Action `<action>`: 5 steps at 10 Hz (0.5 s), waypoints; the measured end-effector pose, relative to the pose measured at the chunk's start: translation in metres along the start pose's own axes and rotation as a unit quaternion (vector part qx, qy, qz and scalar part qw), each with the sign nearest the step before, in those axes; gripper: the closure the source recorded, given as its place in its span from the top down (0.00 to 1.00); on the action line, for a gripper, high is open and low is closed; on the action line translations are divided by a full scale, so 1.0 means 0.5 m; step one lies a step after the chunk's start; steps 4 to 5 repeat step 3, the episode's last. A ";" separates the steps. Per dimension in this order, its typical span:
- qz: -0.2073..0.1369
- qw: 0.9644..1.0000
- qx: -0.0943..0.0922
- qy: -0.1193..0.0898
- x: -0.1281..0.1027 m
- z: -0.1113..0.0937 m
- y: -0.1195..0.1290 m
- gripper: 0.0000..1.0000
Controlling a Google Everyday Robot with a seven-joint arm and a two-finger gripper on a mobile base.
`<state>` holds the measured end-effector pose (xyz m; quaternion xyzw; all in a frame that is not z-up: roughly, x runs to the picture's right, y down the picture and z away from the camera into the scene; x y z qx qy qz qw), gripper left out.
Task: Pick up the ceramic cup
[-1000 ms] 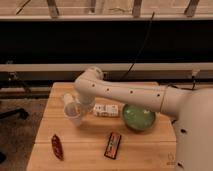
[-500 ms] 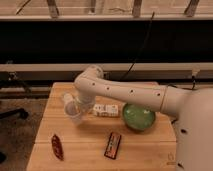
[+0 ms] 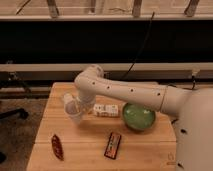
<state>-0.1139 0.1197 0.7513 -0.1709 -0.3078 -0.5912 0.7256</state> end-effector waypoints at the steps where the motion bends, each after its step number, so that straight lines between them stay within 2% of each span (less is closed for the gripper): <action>1: 0.000 1.000 0.000 0.000 0.002 -0.001 0.001 0.00; 5: 0.000 1.000 -0.001 0.000 0.004 -0.003 0.001 0.00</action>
